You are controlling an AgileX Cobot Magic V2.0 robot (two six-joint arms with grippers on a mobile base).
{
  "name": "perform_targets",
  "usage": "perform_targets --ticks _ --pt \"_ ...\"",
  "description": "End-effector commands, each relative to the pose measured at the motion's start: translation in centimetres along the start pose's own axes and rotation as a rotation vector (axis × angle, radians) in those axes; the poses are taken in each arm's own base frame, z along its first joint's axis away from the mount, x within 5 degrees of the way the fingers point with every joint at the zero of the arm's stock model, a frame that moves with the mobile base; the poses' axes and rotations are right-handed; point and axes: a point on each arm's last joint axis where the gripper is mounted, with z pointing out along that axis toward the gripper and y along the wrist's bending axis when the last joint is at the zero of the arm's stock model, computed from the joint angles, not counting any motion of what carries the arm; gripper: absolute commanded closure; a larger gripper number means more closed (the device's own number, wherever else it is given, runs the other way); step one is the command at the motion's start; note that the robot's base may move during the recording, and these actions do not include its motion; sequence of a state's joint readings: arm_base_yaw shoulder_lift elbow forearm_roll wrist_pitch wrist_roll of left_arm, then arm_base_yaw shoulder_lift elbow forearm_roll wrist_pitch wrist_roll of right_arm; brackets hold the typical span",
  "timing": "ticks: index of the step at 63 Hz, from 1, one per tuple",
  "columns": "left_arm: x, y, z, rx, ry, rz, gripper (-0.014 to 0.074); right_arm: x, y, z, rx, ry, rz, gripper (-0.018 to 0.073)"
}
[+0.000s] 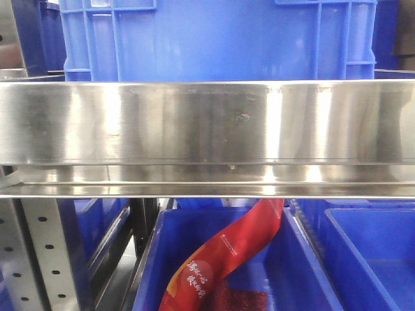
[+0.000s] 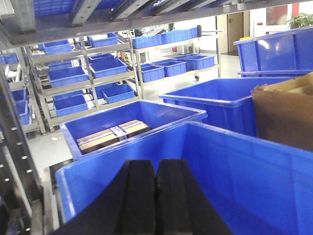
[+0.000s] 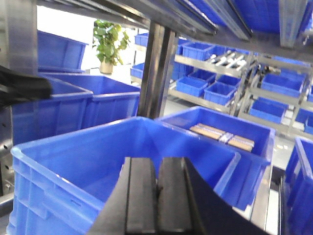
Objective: Grab PVC pipe and place in blue bin
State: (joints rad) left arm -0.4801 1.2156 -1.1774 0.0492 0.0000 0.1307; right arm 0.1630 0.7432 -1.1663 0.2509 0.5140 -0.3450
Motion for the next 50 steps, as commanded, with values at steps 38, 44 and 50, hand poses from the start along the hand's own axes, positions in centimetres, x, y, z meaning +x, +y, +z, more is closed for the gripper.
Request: perform_targets --ticks 38,44,50 --pt "0.8 -0.2 -11.8 -0.015 -0.11 0.018 0.0707 4.9 1.1 -6.9 0.066 -0.071 0.055 0.0722" --pt "1.0 -0.2 -13.3 -0.02 -0.114 0.018 0.0707 5.9 1.3 -8.0 0.084 -0.062 0.057 0.0722" --pt "1.4 -0.1 -14.6 -0.034 -0.098 0.019 0.0707 7.1 1.2 -8.8 0.138 -0.051 0.08 0.0722"
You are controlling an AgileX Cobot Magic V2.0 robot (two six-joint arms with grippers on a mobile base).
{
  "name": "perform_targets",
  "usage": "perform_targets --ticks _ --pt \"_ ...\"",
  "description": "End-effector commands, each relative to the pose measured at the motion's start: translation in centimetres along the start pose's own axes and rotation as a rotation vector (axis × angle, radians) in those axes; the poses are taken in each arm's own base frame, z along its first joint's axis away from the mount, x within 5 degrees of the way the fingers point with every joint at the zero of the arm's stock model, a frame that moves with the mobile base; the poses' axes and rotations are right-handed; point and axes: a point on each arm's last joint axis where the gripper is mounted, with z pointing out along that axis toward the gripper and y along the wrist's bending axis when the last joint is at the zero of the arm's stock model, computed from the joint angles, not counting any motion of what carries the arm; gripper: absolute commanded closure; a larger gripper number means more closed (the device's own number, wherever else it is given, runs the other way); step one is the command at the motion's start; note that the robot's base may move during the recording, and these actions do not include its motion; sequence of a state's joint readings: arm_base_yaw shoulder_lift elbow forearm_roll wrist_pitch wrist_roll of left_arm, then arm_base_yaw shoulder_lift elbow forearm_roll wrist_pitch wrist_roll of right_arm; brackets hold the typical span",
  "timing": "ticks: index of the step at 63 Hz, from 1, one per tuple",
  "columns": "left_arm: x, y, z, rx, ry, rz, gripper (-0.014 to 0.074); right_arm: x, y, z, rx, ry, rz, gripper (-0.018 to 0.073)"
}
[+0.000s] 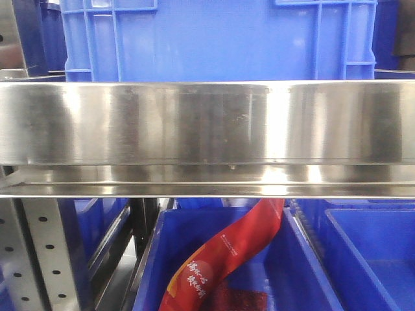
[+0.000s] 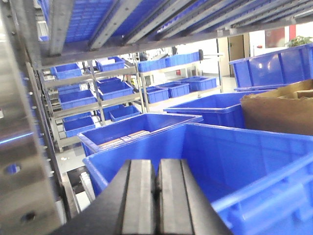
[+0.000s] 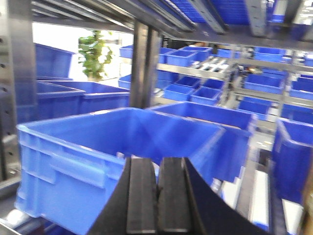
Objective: Grab PVC pipe and place in blue bin
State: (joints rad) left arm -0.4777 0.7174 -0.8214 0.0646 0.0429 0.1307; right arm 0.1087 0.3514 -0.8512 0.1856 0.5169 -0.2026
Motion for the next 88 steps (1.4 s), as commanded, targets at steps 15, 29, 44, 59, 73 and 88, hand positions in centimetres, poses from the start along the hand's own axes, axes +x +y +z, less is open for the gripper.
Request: perform_targets --ticks 15,29,44,59,73,88 --pt "0.5 0.8 -3.9 -0.082 0.026 0.014 0.0707 3.3 -0.5 -2.5 0.1 0.065 -0.013 0.0722" --pt "2.4 1.0 -5.8 -0.151 0.059 -0.025 0.0707 4.7 -0.6 -3.6 0.137 0.068 -0.004 0.0722" --pt "5.1 0.6 -8.1 -0.199 0.086 -0.028 0.0707 6.9 -1.1 -5.2 0.216 0.093 0.0 0.0722" --pt "6.5 0.2 -10.4 -0.264 0.106 -0.034 0.0707 8.7 -1.3 -5.6 0.248 0.172 -0.019 0.0722" --pt "7.5 -0.1 -12.0 -0.337 0.152 -0.043 0.0707 9.7 -1.3 -5.0 0.246 0.19 -0.026 0.0722" --pt "8.8 -0.6 -12.9 -0.355 0.195 -0.083 0.0707 9.7 -1.3 -5.0 0.246 0.183 -0.028 0.0722"
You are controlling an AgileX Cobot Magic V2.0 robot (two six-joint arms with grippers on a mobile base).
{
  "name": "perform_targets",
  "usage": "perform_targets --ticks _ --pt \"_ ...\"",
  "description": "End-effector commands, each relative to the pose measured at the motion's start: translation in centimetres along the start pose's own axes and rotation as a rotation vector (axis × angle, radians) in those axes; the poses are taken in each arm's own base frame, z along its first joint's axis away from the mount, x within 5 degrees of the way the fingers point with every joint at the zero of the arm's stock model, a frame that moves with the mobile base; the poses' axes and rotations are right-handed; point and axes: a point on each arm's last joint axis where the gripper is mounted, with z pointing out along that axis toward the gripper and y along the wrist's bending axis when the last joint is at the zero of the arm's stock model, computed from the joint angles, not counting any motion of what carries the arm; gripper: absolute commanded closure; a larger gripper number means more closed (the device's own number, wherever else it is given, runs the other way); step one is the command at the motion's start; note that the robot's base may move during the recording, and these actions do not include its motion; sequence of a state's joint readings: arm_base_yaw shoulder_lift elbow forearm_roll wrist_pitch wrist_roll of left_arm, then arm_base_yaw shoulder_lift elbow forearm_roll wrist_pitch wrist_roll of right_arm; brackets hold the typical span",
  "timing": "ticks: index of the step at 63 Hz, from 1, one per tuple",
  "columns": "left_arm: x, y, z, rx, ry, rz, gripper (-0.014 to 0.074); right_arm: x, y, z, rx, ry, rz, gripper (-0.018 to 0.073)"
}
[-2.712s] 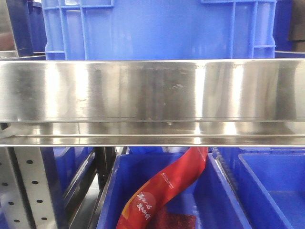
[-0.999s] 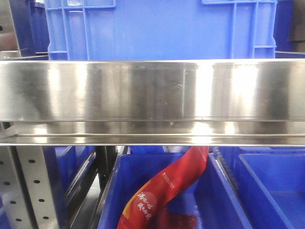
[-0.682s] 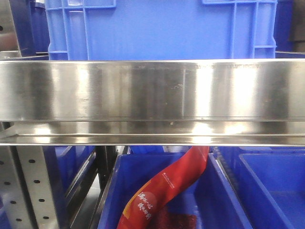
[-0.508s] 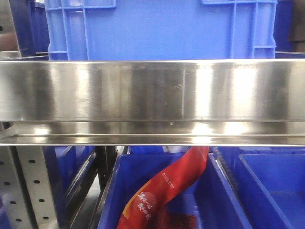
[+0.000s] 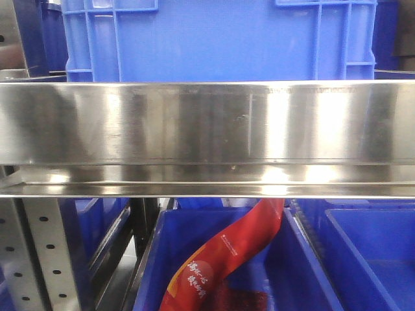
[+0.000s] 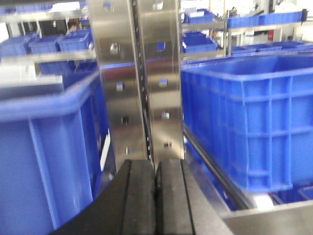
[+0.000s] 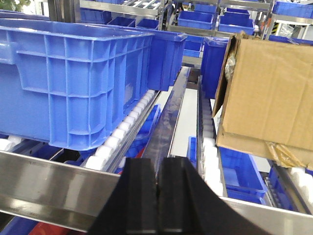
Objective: Grab PVC pipe and place in blue bin
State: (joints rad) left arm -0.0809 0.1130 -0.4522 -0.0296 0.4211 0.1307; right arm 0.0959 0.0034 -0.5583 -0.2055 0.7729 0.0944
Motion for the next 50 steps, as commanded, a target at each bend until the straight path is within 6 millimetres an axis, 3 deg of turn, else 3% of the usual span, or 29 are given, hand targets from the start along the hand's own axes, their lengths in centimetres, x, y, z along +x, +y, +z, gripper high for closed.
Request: perform_targets --ticks 1,50 --pt "0.3 -0.1 -0.2 0.003 0.002 -0.022 0.0707 -0.16 -0.05 -0.02 0.01 -0.027 -0.006 0.0722" --pt "0.24 -0.12 -0.37 0.005 -0.01 -0.029 0.0707 -0.16 -0.05 -0.02 0.01 -0.027 -0.006 0.0722"
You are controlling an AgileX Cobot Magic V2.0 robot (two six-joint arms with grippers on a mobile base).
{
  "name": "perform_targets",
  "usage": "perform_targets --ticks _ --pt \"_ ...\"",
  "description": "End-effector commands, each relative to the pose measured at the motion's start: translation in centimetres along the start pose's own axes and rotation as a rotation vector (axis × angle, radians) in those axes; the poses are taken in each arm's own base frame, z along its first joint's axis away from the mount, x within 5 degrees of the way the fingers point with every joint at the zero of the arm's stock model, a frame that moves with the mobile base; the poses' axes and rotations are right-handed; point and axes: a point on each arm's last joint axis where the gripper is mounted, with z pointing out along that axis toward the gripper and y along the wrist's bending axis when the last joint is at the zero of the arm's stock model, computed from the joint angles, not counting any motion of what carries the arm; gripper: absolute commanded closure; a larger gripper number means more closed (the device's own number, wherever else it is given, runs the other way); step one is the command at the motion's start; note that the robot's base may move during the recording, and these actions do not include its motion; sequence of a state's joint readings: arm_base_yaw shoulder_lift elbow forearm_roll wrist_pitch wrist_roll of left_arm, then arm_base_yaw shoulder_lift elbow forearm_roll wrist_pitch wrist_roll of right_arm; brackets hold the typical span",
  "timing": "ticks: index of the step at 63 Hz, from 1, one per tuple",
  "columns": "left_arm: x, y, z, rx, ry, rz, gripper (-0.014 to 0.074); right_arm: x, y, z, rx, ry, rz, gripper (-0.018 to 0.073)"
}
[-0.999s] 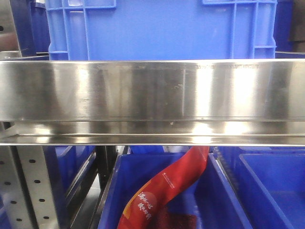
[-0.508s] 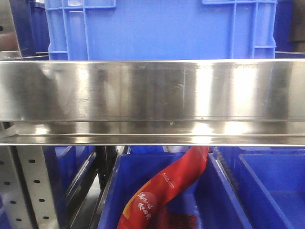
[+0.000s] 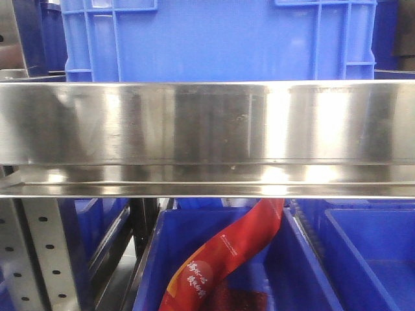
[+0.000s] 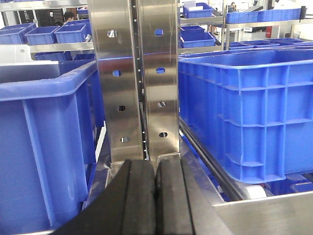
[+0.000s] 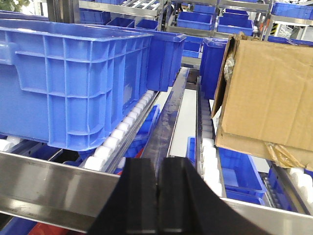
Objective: Grab PVC pipe and place in blue bin
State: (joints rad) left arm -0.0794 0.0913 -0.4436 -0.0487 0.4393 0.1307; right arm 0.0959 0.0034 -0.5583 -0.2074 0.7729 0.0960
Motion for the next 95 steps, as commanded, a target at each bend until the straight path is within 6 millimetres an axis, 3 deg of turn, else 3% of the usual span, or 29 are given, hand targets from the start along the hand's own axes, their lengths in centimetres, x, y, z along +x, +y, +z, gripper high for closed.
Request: perform_targets --ticks 1,26,57,79,95 --pt "-0.1 0.0 -0.1 -0.002 -0.014 -0.011 0.0707 -0.2 0.0 0.0 0.009 -0.027 -0.007 0.0722" --pt "0.2 0.0 0.1 -0.01 -0.017 0.002 0.0707 -0.2 0.0 0.0 0.009 -0.027 -0.007 0.0722" --pt "5.8 -0.5 2.2 0.007 0.07 -0.054 0.0707 -0.2 0.0 0.0 0.009 -0.027 -0.007 0.0722" --pt "7.0 -0.5 2.7 -0.003 0.007 -0.102 0.0707 -0.2 0.0 0.0 0.009 -0.027 -0.007 0.0722" --pt "7.6 -0.4 2.9 -0.031 -0.06 0.031 0.0707 -0.2 0.0 0.0 0.009 -0.027 -0.007 0.0722"
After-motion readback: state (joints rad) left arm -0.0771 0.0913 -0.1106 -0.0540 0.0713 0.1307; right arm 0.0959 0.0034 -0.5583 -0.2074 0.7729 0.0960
